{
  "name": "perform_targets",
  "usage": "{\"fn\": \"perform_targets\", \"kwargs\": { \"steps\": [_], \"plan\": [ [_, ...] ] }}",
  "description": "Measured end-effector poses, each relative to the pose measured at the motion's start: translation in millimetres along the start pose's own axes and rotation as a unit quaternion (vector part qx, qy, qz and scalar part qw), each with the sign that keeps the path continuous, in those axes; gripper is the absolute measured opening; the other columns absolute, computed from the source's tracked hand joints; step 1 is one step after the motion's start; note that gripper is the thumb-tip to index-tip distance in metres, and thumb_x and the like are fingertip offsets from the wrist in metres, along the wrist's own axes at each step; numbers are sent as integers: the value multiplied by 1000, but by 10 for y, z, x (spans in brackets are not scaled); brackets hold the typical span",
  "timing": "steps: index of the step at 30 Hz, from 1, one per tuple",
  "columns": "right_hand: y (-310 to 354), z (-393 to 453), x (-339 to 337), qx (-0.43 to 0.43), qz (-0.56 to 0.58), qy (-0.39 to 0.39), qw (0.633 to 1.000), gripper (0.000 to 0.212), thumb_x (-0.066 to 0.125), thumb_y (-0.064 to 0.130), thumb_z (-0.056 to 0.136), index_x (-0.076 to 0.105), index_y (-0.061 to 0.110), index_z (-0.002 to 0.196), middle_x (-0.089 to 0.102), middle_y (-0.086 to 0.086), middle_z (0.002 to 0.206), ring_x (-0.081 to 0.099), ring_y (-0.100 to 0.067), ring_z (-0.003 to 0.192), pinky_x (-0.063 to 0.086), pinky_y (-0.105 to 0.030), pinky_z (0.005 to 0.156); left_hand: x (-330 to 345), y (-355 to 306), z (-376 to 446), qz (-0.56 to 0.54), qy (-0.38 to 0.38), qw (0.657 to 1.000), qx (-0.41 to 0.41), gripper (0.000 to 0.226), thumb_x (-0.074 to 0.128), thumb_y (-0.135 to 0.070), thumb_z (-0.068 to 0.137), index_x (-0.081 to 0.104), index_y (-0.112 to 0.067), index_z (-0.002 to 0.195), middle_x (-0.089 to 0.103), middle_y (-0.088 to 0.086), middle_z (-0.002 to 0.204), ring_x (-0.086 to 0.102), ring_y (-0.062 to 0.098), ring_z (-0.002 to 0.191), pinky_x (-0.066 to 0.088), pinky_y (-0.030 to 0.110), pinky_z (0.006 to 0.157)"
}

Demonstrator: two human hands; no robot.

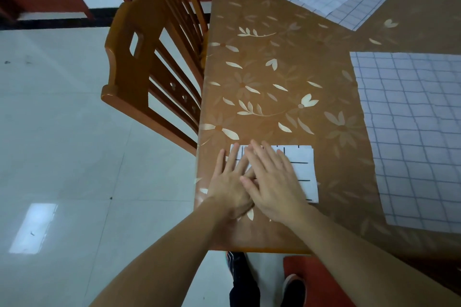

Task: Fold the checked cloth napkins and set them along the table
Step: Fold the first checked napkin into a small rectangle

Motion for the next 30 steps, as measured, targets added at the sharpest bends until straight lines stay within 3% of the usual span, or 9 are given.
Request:
{"fn": "perform_targets", "kwargs": {
  "steps": [3, 7, 12, 15, 17, 19, 22, 25, 30],
  "plan": [
    [-166, 25, 209, 68, -21, 41, 997, 75, -4, 62, 90, 7, 24, 154, 3, 5, 162, -3, -12, 149, -3, -39, 120, 8, 21, 7, -16, -12, 999, -26, 62, 5, -60, 96, -19, -37, 149, -19, -1, 161, -29, 26, 144, -15, 50, 117],
    [-611, -132, 176, 65, -90, 40, 993, 80, -7, 63, 91, 14, 18, 153, 12, -1, 161, 6, -16, 149, 3, -43, 119, 15, 69, -29, -14, -27, 998, -58, 69, 5, -67, 95, -13, -32, 152, -19, -1, 160, -22, 23, 146, -14, 48, 117],
    [-836, -213, 60, 67, -122, 74, 988, 87, -17, 67, 84, 4, 19, 154, -5, 3, 159, -8, -13, 145, -4, -44, 116, 21, 242, -157, -1, -18, 996, -89, 80, -3, -72, 89, -17, -25, 151, -18, -2, 161, -22, 19, 147, -15, 50, 117],
    [-765, -228, -35, 59, -148, 45, 986, 80, 4, 64, 92, 20, 15, 152, 15, -5, 160, 13, -24, 148, 3, -46, 118, -55, 215, -241, -3, -30, 998, -51, 70, 4, -64, 95, -6, -28, 154, -10, 0, 162, -16, 24, 148, -13, 52, 117],
    [-599, -296, -118, -6, -147, 9, 989, 70, 32, 58, 90, 40, 14, 144, 37, -9, 152, 32, -28, 140, 14, -49, 117, -97, 104, -326, 7, -77, 997, 18, 56, 23, -54, 99, 26, -32, 151, 21, 4, 161, 13, 29, 149, 3, 51, 117],
    [-381, -425, -130, -128, -132, -21, 983, 54, 49, 52, 84, 61, 15, 122, 58, -7, 125, 53, -27, 117, 29, -47, 108, -80, 15, -393, 17, -108, 993, 48, 45, 39, -48, 97, 48, -30, 137, 47, 2, 145, 40, 29, 136, 23, 48, 108],
    [-203, -497, -85, -225, -153, -15, 962, 23, 56, 39, 81, 65, 20, 89, 62, 1, 87, 62, -22, 82, 40, -37, 88, -43, 8, -425, -13, -105, 994, 17, 45, 40, -51, 94, 49, -32, 134, 53, -2, 139, 48, 26, 126, 38, 47, 100],
    [-107, -358, -122, -251, -204, -8, 946, 16, 78, 28, 65, 64, 19, 68, 59, 1, 65, 59, -21, 61, 49, -37, 78, -70, -2, -411, -13, -89, 996, 14, 48, 35, -54, 94, 48, -32, 136, 50, -1, 142, 46, 26, 129, 29, 47, 105],
    [28, -240, -281, -232, -210, -10, 950, 24, 82, 22, 53, 59, 19, 58, 55, 2, 53, 55, -20, 49, 49, -30, 58, -194, -170, -383, -39, -90, 995, 16, 45, 37, -46, 96, 56, -24, 129, 51, 0, 141, 37, 24, 137, 8, 44, 114]
  ]
}}
Point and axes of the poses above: each hand's wrist, its own z-axis towards the middle knuckle, its own x-axis out of the palm, y = z × x, the point moved 5 cm from there along z, towards the middle knuckle
